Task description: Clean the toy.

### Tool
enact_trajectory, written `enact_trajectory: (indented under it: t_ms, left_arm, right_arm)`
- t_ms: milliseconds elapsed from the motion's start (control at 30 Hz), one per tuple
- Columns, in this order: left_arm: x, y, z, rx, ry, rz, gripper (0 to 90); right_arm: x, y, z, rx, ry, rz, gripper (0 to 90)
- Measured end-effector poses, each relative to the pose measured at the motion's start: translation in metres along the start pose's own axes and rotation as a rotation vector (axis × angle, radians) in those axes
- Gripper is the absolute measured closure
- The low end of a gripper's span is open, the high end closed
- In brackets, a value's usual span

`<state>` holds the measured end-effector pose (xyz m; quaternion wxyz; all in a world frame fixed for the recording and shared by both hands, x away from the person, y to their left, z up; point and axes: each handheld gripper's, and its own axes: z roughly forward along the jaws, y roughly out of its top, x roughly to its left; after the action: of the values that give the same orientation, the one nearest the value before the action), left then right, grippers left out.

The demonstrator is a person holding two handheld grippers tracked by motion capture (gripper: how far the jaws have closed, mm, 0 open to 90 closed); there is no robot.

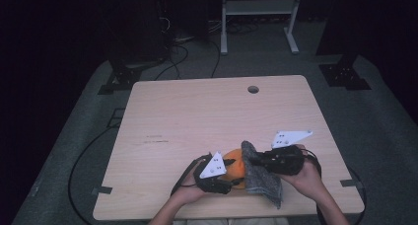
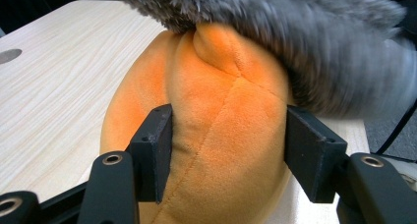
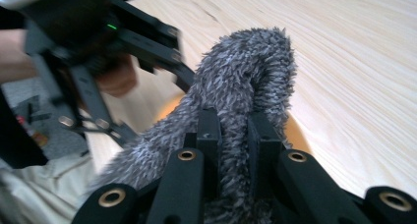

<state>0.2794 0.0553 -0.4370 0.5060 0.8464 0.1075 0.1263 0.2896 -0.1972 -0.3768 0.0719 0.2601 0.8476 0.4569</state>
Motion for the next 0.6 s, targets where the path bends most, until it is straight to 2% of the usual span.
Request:
enact_trajectory:
  t_ms: [67,133,200,233,267,367,467,567,600]
  left_arm:
    - [0.002,-0.002,-0.001,-0.008,-0.006,-0.012,40.0]
    - [0.005,-0.003,-0.002,-0.016,-0.007,-0.028,39.8]
    - [0.006,-0.003,-0.004,-0.022,-0.01,-0.023,38.6]
    - [0.006,-0.004,-0.003,-0.037,-0.018,-0.015,36.4]
    - [0.006,-0.004,-0.003,-0.047,-0.019,-0.013,30.4]
    - [0.008,-0.002,0.0,-0.022,0.014,-0.017,17.3]
    - [0.013,-0.004,0.003,-0.006,0.02,-0.07,11.1]
    - [0.013,-0.005,0.004,-0.008,0.004,-0.084,20.3]
    - [0.012,-0.004,0.004,-0.006,0.007,-0.071,23.9]
  right_arm:
    - [-0.008,-0.006,-0.002,0.003,-0.015,0.026,78.3]
    - [-0.019,-0.014,-0.001,0.001,-0.019,0.073,78.3]
    - [-0.031,-0.023,-0.002,0.0,-0.02,0.121,78.3]
    - [-0.036,-0.027,-0.002,-0.004,-0.017,0.146,78.3]
    - [-0.039,-0.03,-0.003,-0.013,-0.002,0.169,78.3]
    - [-0.036,-0.03,-0.003,-0.012,-0.003,0.161,78.2]
    - [-0.034,-0.028,-0.002,-0.013,0.0,0.152,78.2]
    - [-0.027,-0.022,-0.004,-0.035,0.009,0.141,78.5]
    - [-0.022,-0.017,-0.006,-0.057,0.032,0.133,78.6]
